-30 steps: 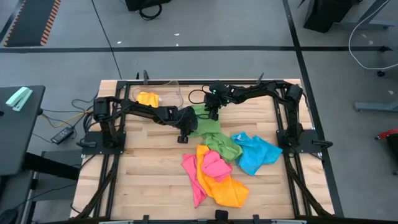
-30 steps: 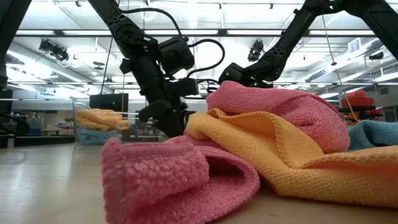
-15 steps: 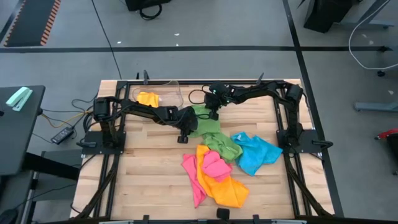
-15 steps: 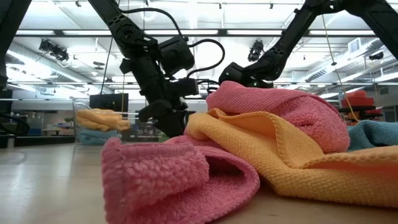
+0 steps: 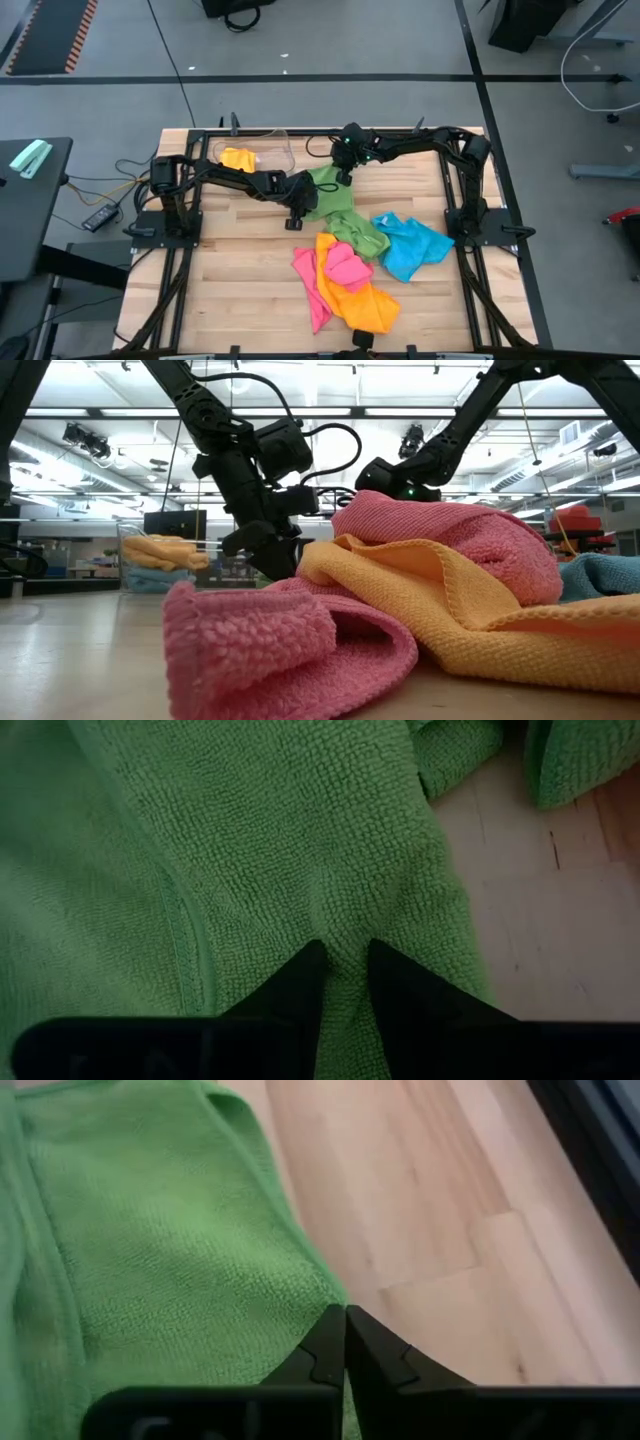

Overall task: Fold microfiber towels
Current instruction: Fold the left green microfiber towel

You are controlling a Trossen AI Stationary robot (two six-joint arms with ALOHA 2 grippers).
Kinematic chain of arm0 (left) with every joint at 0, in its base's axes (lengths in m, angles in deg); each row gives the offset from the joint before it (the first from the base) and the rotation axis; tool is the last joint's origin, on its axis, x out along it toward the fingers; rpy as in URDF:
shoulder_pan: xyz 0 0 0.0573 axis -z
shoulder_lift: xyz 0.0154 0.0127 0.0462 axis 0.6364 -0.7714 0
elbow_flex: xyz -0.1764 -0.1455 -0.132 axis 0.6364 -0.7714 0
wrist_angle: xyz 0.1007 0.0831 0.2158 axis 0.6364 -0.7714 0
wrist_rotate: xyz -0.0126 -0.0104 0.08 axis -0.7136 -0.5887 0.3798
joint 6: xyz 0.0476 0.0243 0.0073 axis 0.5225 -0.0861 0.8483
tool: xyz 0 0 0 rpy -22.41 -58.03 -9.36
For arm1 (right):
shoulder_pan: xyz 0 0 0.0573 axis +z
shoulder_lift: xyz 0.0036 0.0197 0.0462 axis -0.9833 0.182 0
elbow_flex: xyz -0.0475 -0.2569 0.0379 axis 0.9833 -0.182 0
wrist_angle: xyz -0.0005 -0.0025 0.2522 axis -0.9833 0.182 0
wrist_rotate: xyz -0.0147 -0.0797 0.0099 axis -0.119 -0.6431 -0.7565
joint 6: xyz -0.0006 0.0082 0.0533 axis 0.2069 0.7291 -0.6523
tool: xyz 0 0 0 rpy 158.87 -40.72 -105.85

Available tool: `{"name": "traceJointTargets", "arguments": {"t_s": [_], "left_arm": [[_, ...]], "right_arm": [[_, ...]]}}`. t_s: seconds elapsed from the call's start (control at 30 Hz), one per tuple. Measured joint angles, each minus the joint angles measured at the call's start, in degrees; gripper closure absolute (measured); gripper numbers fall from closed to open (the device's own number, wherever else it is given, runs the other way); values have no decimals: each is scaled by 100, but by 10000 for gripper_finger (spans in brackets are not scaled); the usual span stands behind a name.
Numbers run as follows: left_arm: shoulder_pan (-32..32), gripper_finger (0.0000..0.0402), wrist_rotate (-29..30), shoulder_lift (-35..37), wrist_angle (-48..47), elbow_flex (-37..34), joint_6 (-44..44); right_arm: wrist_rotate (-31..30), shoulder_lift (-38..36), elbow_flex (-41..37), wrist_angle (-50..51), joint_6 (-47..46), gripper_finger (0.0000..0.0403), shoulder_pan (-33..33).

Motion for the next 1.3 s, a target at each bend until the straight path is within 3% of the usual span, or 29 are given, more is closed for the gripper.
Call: {"name": "traceJointTargets", "arguments": {"t_s": [0.23,0.53,0.9,1.13,1.3], "left_arm": [[0,316,0,0,-2,0,-19],[-1,303,4,0,-9,0,-73],[35,304,9,2,-19,0,-112],[37,292,11,2,-26,0,-238],[35,280,9,2,-26,0,-362]], "right_arm": [[-112,-23,4,151,50,321,116],[-385,-888,7,1026,124,260,57],[845,-1134,9,1037,-57,254,717],[946,-1084,-394,497,-98,255,1427],[941,-1082,-1280,-723,-514,264,1492]]}}
